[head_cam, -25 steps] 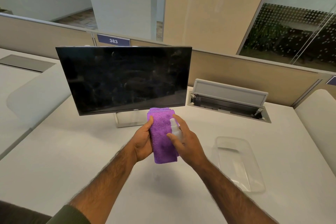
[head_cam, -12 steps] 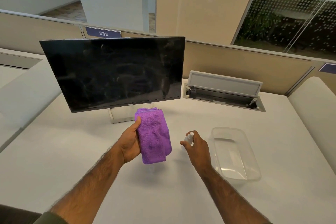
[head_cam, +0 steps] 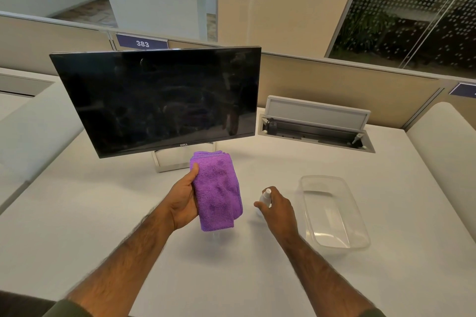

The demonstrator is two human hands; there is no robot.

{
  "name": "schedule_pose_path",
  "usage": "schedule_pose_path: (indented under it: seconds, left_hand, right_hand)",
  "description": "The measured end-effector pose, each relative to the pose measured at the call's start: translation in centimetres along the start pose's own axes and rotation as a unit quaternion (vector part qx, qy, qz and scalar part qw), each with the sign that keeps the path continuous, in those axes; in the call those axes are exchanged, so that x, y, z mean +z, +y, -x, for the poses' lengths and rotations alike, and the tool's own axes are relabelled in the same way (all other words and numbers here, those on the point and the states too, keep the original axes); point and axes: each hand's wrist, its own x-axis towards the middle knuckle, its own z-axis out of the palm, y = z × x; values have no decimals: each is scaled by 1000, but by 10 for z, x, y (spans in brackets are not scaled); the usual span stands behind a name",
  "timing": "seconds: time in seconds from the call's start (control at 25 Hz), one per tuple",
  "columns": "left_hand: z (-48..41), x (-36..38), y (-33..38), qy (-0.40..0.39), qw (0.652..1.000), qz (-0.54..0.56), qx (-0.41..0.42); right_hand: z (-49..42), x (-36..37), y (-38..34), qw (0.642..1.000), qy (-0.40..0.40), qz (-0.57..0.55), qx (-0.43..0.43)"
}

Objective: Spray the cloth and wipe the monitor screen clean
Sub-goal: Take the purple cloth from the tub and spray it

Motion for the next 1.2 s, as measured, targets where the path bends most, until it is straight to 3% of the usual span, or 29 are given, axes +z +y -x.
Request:
schedule_pose_path:
  seconds: [0.8, 0.88, 1.0, 1.04, 1.12, 1.2]
  left_hand:
    - [6, 0, 13, -34, 999, -10, -1]
    - [7, 1, 17, -43, 999, -11, 1]
    - [8, 1, 24, -54, 998, -15, 4]
    - [8, 0, 27, -59, 998, -15, 5]
    - [10, 0, 32, -72, 997, -24, 3]
    - [12, -1, 37, -87, 995, -43, 0]
  right_hand:
    - [11, -5, -3, 1000, 12, -13, 0]
    - [20, -11, -12, 998, 63, -29, -13]
    - [37, -16, -29, 963, 232, -25, -134]
    - [40, -17, -40, 957, 245, -38, -154]
    - [41, -21, -74, 971, 180, -102, -121]
    - [33, -20, -104, 981, 53, -185, -19]
